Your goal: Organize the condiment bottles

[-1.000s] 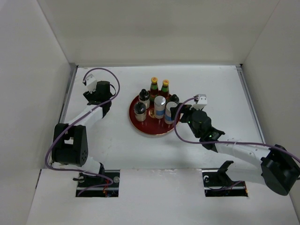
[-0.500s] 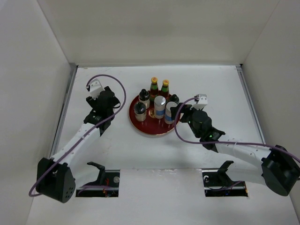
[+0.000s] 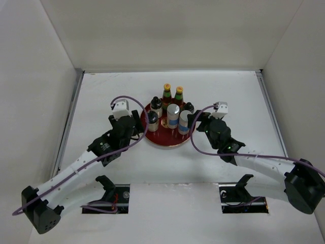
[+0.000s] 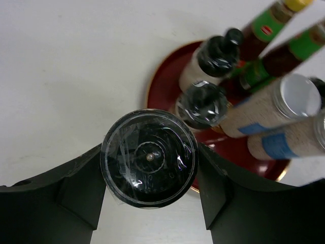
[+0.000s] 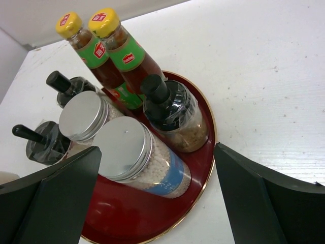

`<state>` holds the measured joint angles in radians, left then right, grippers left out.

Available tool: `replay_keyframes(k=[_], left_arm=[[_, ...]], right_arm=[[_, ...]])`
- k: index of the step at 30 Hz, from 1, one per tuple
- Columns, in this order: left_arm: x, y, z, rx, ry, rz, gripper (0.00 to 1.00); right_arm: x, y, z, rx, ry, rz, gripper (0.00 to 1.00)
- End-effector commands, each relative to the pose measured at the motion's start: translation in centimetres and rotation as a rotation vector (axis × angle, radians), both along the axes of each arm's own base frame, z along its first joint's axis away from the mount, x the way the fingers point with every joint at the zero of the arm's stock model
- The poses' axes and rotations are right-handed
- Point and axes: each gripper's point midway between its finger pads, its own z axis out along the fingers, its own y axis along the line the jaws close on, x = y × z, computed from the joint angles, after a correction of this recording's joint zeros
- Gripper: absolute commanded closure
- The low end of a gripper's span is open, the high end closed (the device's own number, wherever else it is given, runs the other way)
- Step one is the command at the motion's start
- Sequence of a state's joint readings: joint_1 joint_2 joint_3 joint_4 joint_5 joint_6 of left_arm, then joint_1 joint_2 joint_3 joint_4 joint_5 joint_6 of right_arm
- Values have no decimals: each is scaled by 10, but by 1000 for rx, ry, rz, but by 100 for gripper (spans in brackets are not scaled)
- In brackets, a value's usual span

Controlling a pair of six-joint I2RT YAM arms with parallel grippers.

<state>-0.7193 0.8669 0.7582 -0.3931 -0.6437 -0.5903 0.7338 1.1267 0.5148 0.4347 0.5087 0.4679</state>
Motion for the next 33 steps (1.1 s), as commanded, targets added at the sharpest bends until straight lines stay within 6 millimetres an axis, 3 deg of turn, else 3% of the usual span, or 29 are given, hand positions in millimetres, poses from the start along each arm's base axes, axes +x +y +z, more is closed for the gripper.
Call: replay_keyframes(k=[1,11,19,26,29,33], left_arm=[[-1,-40,19,-104,-69,-89,64],[16,-112,43,-136,-144,-277,63],[41,-162,14,-141,-113,-379,61],[56,-172,-31,-89,-44,-367,59],[56,-172,-37,-68,-34,-363,56],[53,-169,-41,-62,-29,-357,32]], right_arm=[[6,-7,19,33,-51,-38,0],[8,-20,21,36,-59,-80,0],[9,-26,21,29,-62,-107,0],[9,-30,22,25,-69,-122,0],[9,-32,25,17,-77,-131,0],[7,-36,30,15,-86,-144,0]])
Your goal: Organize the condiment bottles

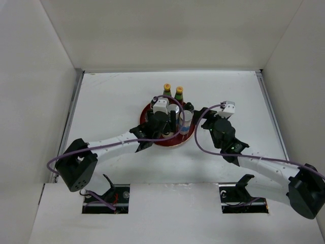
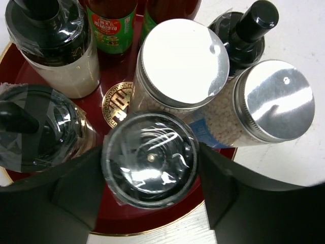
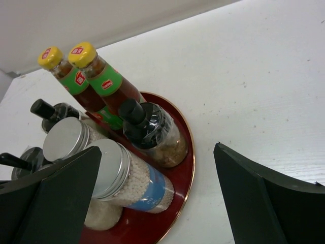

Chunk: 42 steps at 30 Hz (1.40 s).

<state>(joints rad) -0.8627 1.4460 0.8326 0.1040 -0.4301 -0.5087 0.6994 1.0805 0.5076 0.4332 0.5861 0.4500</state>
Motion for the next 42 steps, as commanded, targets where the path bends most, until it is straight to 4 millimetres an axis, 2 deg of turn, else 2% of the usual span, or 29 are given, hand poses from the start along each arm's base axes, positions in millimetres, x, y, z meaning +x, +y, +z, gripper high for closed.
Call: replay_keyframes(k=[1,2,4,5,8,12,16,19,21,24,28,31,33,36,39,42], left_arm=[[10,-10,33,-86,-82,7,26],[7,-10,35,-89,-86,3,21],[3,-11,45,-95,-106,-1,3],[1,-9,51,-101,-122,-1,0],[-6,-4,69,-112,-161,-3,0],[-15,12,108,-128,-250,23,0],[-23,45,151,-123,-366,102,0],[-27,67,159,-168,-387,137,0],[-29,80,148,-216,-356,168,0],[-30,119,124,-306,-309,291,0],[-24,177,81,-319,-200,486,0],[-24,201,43,-296,-82,582,0],[-26,211,23,-264,-24,614,0],[-31,212,3,-224,36,607,0],[-32,207,-3,-220,50,588,0],[-30,209,-1,-221,29,592,0]], right_arm=[[0,-9,18,16,-49,-38,0],[0,-10,19,15,-49,-42,0],[-1,-12,21,14,-51,-46,0],[-2,-13,23,14,-51,-49,0],[-2,-17,29,12,-62,-65,0],[-5,-21,39,5,-73,-80,0],[-11,-25,41,-7,-59,-95,0],[-13,-32,32,-48,-8,-134,0],[-14,-36,25,-70,31,-156,0],[-20,-42,22,-72,63,-177,0],[-34,-41,29,-55,53,-133,0],[-42,-50,33,-21,50,-153,0],[-47,-55,33,-4,63,-171,0],[-52,-59,24,-30,107,-170,0],[-56,-58,16,-20,141,-164,0],[-61,-46,17,108,128,-130,0]])
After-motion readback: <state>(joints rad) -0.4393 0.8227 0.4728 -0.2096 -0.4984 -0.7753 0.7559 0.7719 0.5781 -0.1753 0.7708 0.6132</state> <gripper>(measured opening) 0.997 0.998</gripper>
